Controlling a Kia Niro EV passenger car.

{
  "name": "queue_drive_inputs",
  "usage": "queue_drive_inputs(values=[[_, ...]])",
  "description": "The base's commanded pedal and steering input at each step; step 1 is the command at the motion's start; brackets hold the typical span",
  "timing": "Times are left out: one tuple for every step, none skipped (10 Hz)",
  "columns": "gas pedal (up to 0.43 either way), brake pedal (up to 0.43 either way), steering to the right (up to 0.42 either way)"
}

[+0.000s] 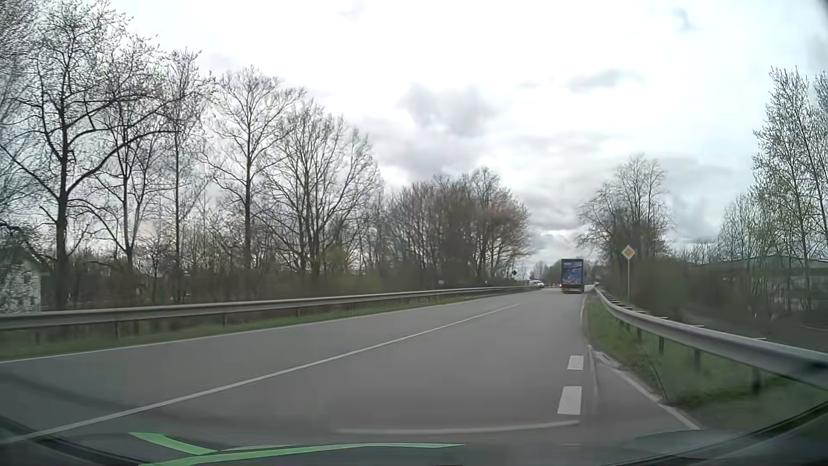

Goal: Follow the waypoints while adhering to traffic rules and regulations

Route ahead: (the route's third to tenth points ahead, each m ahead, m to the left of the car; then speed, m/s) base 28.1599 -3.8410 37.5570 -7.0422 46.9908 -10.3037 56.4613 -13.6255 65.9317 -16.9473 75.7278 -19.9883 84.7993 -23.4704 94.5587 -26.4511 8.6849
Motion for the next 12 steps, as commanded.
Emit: queue_drive_inputs(values=[[0.299, 0.000, 0.101], [0.311, 0.000, 0.095], [0.339, 0.000, 0.094], [0.339, 0.000, 0.094], [0.339, 0.000, 0.093], [0.339, 0.000, 0.091], [0.339, 0.000, 0.090], [0.339, 0.000, 0.087], [0.339, 0.000, 0.082], [0.350, 0.000, 0.075], [0.358, 0.000, 0.066], [0.370, 0.000, 0.060]])
